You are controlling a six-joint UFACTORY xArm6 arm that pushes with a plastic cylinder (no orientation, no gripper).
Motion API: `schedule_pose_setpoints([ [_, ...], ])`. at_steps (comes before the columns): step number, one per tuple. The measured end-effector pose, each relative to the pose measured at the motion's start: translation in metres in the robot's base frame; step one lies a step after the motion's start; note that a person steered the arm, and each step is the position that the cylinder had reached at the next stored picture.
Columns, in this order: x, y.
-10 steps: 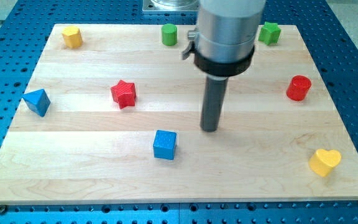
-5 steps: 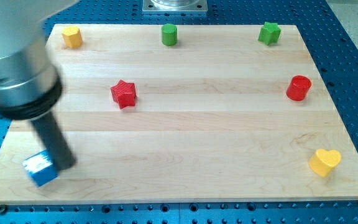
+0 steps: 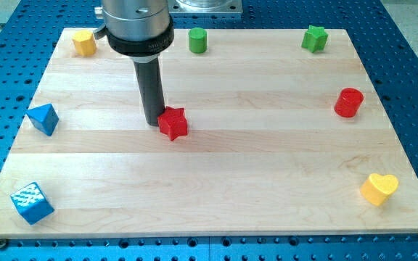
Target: Place the blue cube and red star in a horizontal line
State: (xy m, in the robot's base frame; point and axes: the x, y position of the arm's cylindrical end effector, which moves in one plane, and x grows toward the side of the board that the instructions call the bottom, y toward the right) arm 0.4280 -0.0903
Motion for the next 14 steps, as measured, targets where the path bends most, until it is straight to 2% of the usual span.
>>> schedule_pose_setpoints([
  [1,-0.014,-0.002],
  [2,0.055,0.032],
  [3,0.09,0.038],
  [4,0.031,0.038],
  [5,-0.007,0.059],
  [6,-0.005,0.085],
  [10,0.096,0.072],
  [12,0.03,0.074],
  [14,0.031,0.058],
])
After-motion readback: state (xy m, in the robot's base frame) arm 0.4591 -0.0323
